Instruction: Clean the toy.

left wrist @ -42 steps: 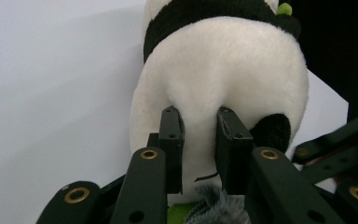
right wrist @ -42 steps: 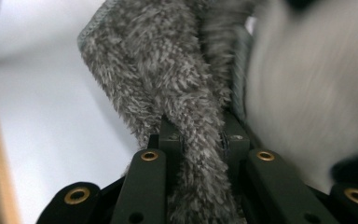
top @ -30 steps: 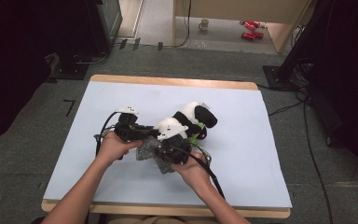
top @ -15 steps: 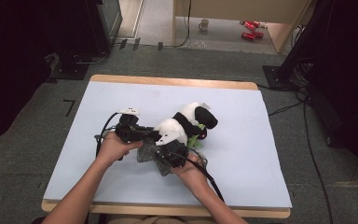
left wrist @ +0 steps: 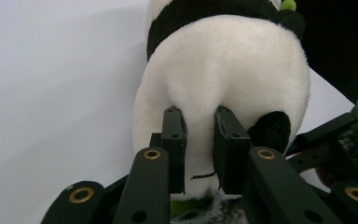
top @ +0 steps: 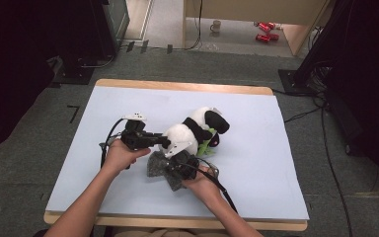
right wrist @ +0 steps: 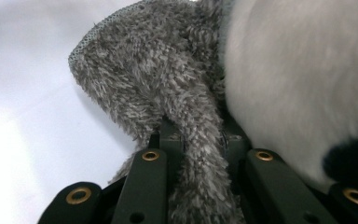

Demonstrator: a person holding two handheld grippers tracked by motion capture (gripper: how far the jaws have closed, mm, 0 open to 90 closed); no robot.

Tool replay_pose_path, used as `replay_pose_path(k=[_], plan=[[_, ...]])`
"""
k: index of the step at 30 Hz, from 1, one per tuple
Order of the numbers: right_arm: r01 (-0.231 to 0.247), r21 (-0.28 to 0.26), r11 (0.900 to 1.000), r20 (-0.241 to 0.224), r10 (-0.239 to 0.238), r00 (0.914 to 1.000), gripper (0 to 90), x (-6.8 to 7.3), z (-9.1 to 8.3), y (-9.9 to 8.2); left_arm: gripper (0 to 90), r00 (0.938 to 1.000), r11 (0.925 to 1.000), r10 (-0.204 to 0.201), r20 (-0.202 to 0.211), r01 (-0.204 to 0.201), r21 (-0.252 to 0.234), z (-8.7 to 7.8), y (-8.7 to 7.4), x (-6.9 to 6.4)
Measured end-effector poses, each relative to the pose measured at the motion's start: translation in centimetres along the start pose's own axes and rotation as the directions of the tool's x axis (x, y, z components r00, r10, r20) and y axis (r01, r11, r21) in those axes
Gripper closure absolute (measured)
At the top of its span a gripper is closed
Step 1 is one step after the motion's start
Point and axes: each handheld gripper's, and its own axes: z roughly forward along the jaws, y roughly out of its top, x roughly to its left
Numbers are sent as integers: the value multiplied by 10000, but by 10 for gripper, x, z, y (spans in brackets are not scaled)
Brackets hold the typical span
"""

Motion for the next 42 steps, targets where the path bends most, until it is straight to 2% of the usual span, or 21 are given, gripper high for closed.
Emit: replay_pose_path(k=[3, 7, 8, 9, 12, 14, 18, 22, 24, 26, 27, 30, 32, 33, 34, 35, 36, 37, 38, 40, 42], plan=[[-169, -38, 9998, -520, 167, 9985, 767, -2, -10, 4, 790, 9998, 9998, -184, 96, 184, 39, -2, 0, 4], [-303, -919, 9953, -724, 237, 9971, 767, -4, -40, 14, 801, 9991, 9992, -377, 184, 375, 100, -8, -1, 9], [-303, -919, 9953, -724, 237, 9971, 767, -4, -40, 14, 803, 9991, 9992, -377, 184, 375, 100, -8, -1, 9], [-237, -1258, 9918, -620, 160, 9979, 767, -7, -53, 17, 804, 9985, 9987, -501, 215, 498, 114, -10, -2, 11], [-318, -1590, 9868, -523, 238, 9983, 767, -10, -65, 19, 806, 9983, 9984, -533, 218, 529, 176, -11, -2, 13], [-483, -2004, 9785, -198, 452, 9988, 767, -19, -82, 20, 805, 9981, 9983, -570, 216, 567, 143, -12, -3, 13], [-871, -2381, 9673, 111, 924, 9957, 767, -34, -97, 18, 807, 9967, 9970, -760, 297, 754, 197, -15, -5, 15], [-1485, -2918, 9449, 428, 1680, 9849, 767, -57, -120, 11, 808, 9946, 9951, -980, 352, 975, 155, -22, -9, 19], [-1619, -2992, 9404, 574, 1871, 9807, 766, -64, -125, 9, 808, 9946, 9949, -1006, 250, 1004, 75, -25, -10, 21], [-1656, -2991, 9397, 633, 1927, 9792, 766, -66, -126, 7, 807, 9947, 9948, -1016, 186, 1015, 30, -27, -11, 22], [-1854, -2937, 9377, 710, 2148, 9741, 767, -72, -121, 3, 805, 9950, 9951, -984, 148, 985, -22, -28, -12, 23], [-1992, -2772, 9399, 700, 2266, 9715, 766, -75, -104, -2, 781, 9992, 9989, -364, -155, 360, -291, -29, -14, 19], [-1969, -2867, 9376, 695, 2253, 9718, 766, -76, -100, -3, 760, 9994, 9993, -185, -289, 175, -343, -29, -15, 18], [-2012, -2957, 9338, 652, 2299, 9710, 766, -77, -96, -2, 697, 9993, 9985, 107, -363, -127, -537, -33, -15, 17], [-2012, -2957, 9338, 652, 2299, 9710, 766, -77, -96, -2, 673, 9993, 9985, 107, -363, -127, -537, -33, -15, 17], [-2005, -2969, 9336, 640, 2290, 9713, 766, -78, -95, -2, 673, 9987, 9968, 351, -369, -376, -701, -37, -16, 17], [-1990, -2934, 9351, 659, 2274, 9716, 765, -78, -94, -2, 595, 9979, 9952, 535, -377, -564, -802, -40, -15, 17], [-1990, -2936, 9350, 634, 2267, 9719, 764, -78, -93, -2, 527, 9979, 9928, 640, -120, -648, -1003, -46, -14, 18], [-1916, -2953, 9360, 639, 2194, 9735, 764, -79, -92, -3, 471, 9979, 9928, 640, -120, -648, -1003, -46, -14, 18], [-1946, -2897, 9371, 636, 2218, 9730, 762, -79, -90, -3, 423, 9983, 9928, 587, 22, -581, -1048, -51, -10, 16], [-1961, -2901, 9367, 629, 2232, 9727, 761, -80, -89, -3, 394, 9967, 9893, 791, 164, -765, -1242, -54, -9, 12]])
